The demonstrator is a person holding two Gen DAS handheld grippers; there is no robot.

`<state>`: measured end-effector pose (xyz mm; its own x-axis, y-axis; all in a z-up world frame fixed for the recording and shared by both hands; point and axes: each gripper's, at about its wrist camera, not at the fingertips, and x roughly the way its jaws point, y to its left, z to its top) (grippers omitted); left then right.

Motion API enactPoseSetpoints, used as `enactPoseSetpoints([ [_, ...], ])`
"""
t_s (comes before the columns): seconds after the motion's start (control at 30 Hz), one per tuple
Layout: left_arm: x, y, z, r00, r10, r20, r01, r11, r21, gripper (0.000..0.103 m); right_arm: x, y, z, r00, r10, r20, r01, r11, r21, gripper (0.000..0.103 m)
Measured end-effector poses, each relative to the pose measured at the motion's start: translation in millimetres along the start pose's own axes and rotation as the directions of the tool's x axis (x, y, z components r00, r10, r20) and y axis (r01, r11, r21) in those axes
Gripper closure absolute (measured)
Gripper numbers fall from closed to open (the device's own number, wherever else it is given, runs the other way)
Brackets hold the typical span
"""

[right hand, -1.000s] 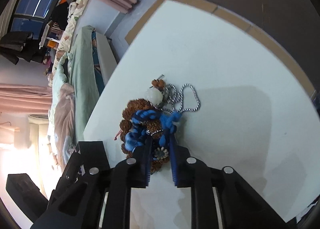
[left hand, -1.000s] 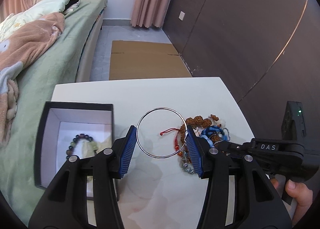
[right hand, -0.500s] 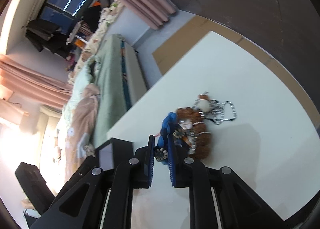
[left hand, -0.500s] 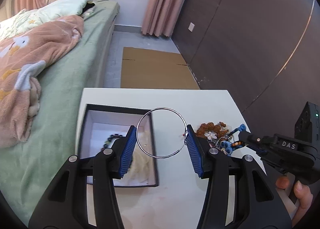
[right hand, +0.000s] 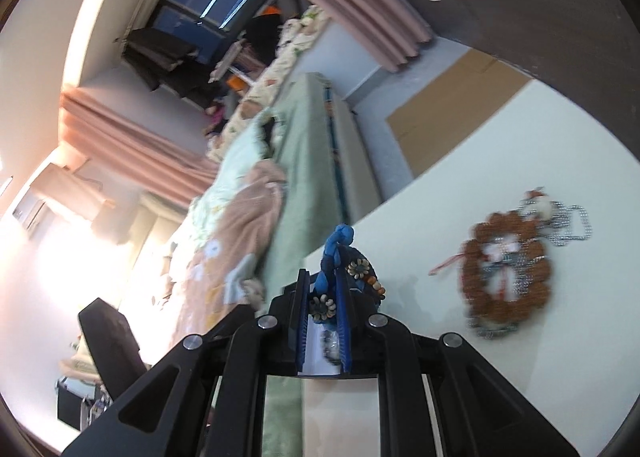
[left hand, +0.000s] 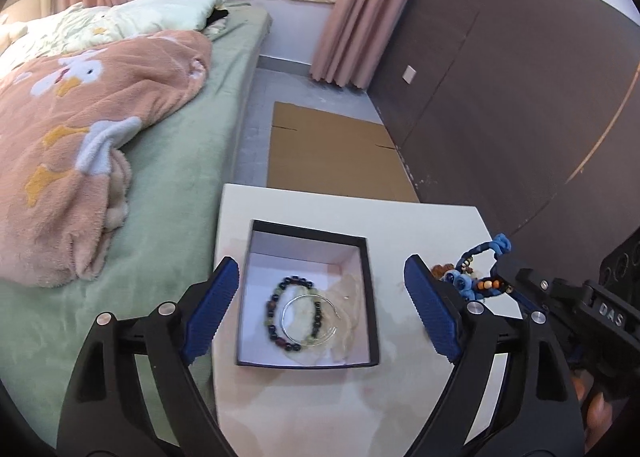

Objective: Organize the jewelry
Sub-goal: 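Carry the blue bracelet into the black box and open the right tool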

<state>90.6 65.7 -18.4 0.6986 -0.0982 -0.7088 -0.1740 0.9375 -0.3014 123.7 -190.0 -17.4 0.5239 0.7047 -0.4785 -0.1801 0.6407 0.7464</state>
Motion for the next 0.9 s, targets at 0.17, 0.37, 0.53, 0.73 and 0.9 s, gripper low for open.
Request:
enactPoseSetpoints([
  [0.17, -6.3, 18.8, 5.6, 1.0, 0.024, 0.013, -0.023, 0.998, -0.053, 0.018, 17.2, 22.0, -10.5, 0.998, 0.051, -0.025, -0.052, 0.998, -0.046, 0.09],
  [0.37, -11.4, 39.3, 9.6, 0.999, 0.047, 0.027, -0.044, 0.993, -0.112, 0.014, 40.8, 35.0, -20.9, 0.996, 0.049, -0.071, -0.054, 0.996, -0.076, 0.083],
  [0.53, -11.5, 47.4, 10.5, 0.998, 0.058, 0.024, -0.054, 0.989, -0.14, 0.008, 33.1, 37.4, -22.4, 0.999, -0.021, -0.034, 0.017, 0.992, -0.125, 0.028],
  [0.73, -10.1, 41.6, 8.6, 0.999, 0.047, 0.026, -0.042, 0.989, -0.142, 0.005, 8.2, 8.2, -10.8, 0.994, -0.11, 0.011, 0.11, 0.993, -0.034, 0.024],
  [0.9, -4.7, 25.3, 3.9, 0.999, 0.029, 0.015, -0.028, 0.994, -0.108, 0.005, -12.8, -19.0, -2.6, 0.979, -0.204, 0.007, 0.203, 0.979, 0.033, 0.023],
])
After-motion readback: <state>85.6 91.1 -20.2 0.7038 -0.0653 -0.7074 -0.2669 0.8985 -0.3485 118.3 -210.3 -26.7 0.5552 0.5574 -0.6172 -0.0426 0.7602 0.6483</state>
